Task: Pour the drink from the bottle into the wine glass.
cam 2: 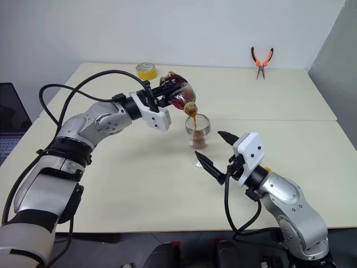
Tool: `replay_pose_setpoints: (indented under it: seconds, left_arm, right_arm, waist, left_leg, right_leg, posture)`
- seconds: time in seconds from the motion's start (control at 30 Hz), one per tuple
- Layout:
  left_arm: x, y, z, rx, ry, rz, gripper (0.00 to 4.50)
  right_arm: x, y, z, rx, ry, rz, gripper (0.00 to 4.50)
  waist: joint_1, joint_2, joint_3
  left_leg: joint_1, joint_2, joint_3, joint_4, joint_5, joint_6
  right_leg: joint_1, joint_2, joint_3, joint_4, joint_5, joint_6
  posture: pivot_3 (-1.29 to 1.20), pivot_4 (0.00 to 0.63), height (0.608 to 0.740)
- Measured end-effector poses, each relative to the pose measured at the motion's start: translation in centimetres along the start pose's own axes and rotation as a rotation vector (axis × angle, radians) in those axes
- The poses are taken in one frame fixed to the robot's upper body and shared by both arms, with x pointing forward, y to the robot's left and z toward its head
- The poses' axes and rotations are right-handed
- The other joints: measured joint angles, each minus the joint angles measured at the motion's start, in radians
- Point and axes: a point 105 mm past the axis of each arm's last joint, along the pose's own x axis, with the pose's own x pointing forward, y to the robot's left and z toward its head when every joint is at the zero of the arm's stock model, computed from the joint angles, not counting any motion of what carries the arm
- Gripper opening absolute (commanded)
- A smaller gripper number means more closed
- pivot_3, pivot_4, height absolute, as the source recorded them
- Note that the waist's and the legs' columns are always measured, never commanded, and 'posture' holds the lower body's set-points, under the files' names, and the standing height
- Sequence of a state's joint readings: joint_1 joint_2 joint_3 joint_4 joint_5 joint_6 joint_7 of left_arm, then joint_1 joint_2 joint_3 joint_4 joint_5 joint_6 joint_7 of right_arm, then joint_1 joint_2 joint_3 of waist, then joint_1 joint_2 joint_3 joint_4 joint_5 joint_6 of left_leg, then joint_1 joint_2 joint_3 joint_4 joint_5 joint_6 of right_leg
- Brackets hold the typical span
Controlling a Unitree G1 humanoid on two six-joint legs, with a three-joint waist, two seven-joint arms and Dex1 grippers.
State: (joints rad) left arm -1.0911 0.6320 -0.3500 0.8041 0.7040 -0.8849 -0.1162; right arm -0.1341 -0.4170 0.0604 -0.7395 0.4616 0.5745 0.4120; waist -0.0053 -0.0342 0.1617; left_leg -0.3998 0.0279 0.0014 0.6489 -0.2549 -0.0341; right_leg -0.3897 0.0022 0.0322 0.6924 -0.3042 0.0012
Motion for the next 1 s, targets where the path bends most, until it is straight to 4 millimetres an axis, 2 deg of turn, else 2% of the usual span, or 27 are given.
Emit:
replay_pose_setpoints:
  seconds: [1.0]
  left_arm:
    - [0.12,0.28,0.03,0.018,-0.002,0.01,0.56]
  right_arm:
    - [-0.03,0.0,-0.11,-0.001,0.004,-0.002,4.5]
  waist:
    - [0.0,0.0,0.0]
  left_leg:
    - [0.0,0.0,0.0,0.001,0.0,0.0]
  right_leg:
    - [0.0,0.0,0.0,0.002,0.0,0.0]
  posture:
    - [0.0,0.15,0.74]
